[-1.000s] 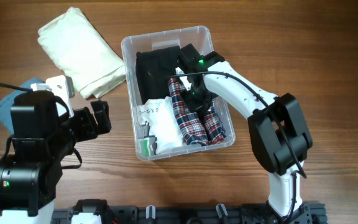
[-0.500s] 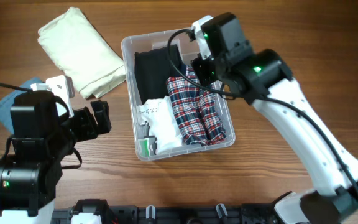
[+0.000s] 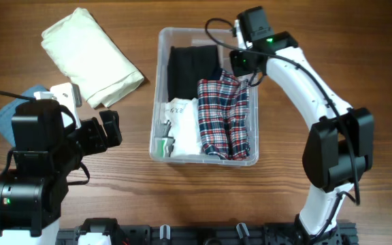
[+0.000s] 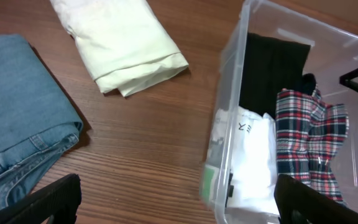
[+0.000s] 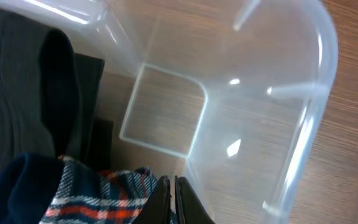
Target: Pack container
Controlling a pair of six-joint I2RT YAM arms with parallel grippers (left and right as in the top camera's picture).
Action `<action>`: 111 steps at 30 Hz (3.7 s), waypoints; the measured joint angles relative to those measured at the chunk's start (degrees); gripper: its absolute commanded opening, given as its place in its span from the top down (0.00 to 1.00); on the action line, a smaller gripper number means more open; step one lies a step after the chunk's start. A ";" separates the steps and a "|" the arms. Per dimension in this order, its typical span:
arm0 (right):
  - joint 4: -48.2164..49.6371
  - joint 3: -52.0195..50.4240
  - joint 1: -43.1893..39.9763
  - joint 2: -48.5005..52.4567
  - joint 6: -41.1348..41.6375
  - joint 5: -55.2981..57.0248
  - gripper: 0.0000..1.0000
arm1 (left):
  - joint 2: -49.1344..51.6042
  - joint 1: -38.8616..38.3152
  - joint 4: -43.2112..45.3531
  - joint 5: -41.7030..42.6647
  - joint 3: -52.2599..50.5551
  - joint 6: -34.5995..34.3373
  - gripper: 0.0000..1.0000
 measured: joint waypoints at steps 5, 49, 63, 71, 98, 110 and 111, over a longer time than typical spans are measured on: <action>-1.27 -0.04 1.99 -1.70 -2.93 -1.51 0.96 | 0.00 0.00 0.00 0.02 0.00 0.00 0.00; -16.98 -8.31 -8.17 -30.36 2.82 -2.97 0.00 | 58.80 64.22 19.87 24.35 0.33 1.99 0.00; -16.76 -8.31 -8.17 -30.36 2.82 -2.97 0.00 | 63.43 53.33 20.96 31.45 1.14 7.67 0.96; -16.79 -8.31 -8.17 -30.36 2.82 -2.97 0.00 | 62.07 53.24 19.76 37.94 0.74 7.69 0.96; -16.81 -8.31 -12.17 -30.36 8.39 0.26 0.00 | 17.38 -14.45 29.66 22.88 -0.02 0.70 0.96; -17.00 -8.31 -13.27 -30.36 8.41 -0.17 0.00 | 27.98 -18.10 38.73 17.11 -0.15 -6.12 0.96; -17.00 -8.31 -13.27 -30.36 8.41 -0.17 0.00 | 29.55 -18.82 39.39 17.03 -0.15 -6.84 0.96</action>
